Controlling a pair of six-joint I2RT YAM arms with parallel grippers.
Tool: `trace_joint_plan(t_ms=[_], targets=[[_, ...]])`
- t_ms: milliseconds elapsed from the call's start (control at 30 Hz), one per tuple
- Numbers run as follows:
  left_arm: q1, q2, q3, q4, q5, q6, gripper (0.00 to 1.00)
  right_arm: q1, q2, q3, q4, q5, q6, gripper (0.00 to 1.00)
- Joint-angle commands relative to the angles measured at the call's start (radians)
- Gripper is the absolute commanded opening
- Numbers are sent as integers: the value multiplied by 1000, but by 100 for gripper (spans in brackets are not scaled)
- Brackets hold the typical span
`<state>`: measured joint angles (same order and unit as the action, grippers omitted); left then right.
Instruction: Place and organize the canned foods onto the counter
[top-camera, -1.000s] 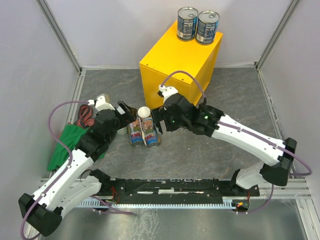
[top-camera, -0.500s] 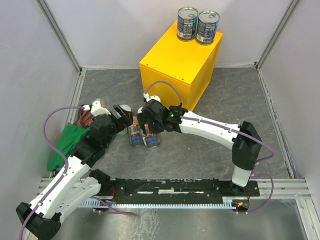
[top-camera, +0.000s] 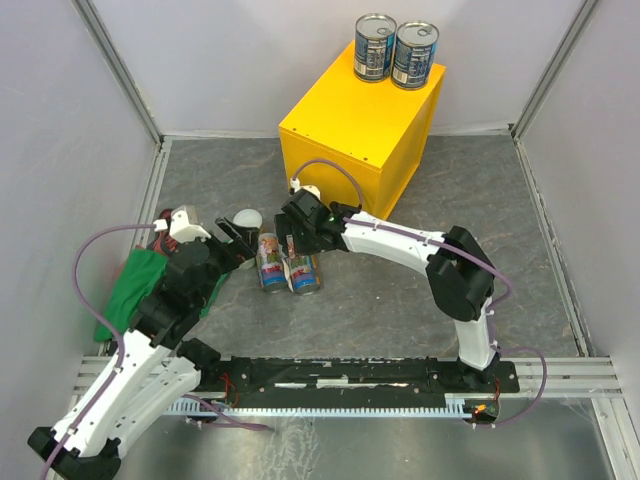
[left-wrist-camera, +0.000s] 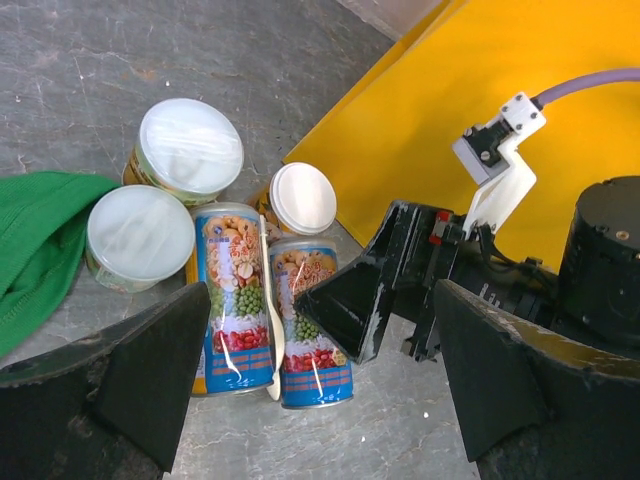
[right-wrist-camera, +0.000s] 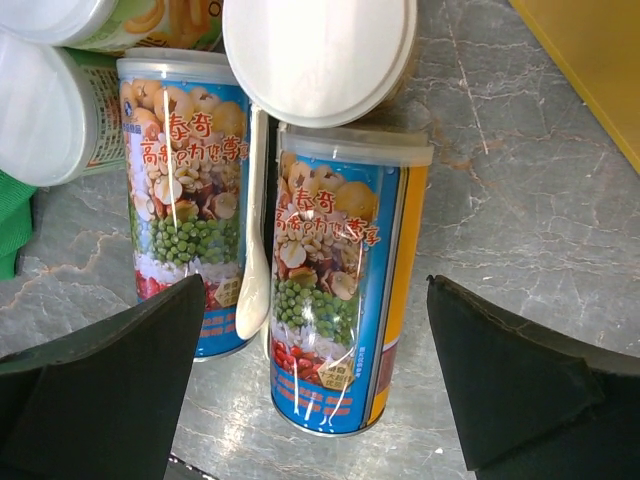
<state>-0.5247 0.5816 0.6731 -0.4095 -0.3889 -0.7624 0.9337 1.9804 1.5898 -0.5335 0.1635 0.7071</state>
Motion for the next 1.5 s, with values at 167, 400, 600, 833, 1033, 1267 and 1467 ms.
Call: trace_joint_plan(t_ms=[167, 400, 600, 833, 1033, 1267, 1467], targets=[[4, -19, -37, 33, 50, -37, 98, -59, 27, 11, 85, 10, 15, 100], [4, -16, -31, 50, 46, -33, 97, -84, 52, 21, 89, 11, 17, 100], [4, 0, -22, 65, 46, -22, 97, -98, 82, 56, 80, 7, 14, 99], [4, 12, -14, 65, 37, 4, 97, -98, 114, 52, 86, 2, 24, 98], [4, 7, -3, 43, 20, 24, 98, -97, 136, 50, 95, -4, 31, 95], [4, -7, -10, 29, 20, 20, 97, -98, 138, 17, 129, -40, 45, 82], [5, -6, -11, 38, 25, 18, 97, -98, 113, -19, 159, -72, 36, 67]])
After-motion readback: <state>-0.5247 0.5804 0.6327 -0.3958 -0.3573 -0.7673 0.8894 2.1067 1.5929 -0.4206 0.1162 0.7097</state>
